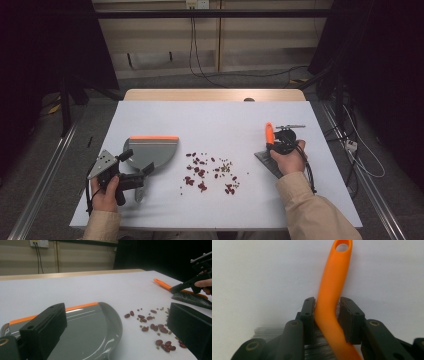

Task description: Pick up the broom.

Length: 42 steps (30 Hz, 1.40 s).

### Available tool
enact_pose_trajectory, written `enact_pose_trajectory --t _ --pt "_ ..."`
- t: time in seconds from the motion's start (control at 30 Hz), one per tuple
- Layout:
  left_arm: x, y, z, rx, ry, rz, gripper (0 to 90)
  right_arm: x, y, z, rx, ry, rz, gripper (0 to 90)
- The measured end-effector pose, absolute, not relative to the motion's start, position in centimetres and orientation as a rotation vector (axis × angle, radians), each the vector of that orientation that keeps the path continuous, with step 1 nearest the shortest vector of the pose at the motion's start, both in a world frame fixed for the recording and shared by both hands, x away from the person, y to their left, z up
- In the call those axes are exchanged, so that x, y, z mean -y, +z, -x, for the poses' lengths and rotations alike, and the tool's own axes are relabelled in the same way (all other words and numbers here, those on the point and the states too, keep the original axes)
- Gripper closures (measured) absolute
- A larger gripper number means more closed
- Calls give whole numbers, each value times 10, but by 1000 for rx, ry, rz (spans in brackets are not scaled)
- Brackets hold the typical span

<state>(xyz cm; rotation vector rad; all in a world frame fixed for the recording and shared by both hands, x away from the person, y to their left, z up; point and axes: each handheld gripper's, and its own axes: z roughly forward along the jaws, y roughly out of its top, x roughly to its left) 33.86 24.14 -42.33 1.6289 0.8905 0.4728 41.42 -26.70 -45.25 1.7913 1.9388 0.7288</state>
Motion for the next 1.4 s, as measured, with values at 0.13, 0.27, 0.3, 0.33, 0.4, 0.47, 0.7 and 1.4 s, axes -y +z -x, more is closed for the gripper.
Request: enact_pose_trajectory --t 0.13,0.27,0.3,0.33,0.4,0.47,0.7,1.4 --pt "-242 -423 -338 -892 475 -1618 25 269 -452 -418 -1935 737 -1845 673" --pt "-242 -422 -337 -887 481 -1625 25 268 -452 -417 -1935 729 -1845 674" --pt "-242 -421 -338 -885 484 -1626 24 267 -452 -417 -1933 724 -1831 674" --pt "-242 -421 -338 -888 484 -1618 25 266 -453 -417 -1926 719 -1832 675" --pt "-241 -421 -338 -892 481 -1612 25 266 -453 -416 -1924 717 -1835 675" --pt "-239 -421 -338 -880 480 -1632 25 267 -453 -417 -1924 730 -1844 675" --pt "-239 -421 -337 -879 492 -1639 25 268 -453 -415 -1917 745 -1844 677" --pt "-234 -414 -335 -870 499 -1619 25 272 -422 -395 -1839 949 -1749 702"
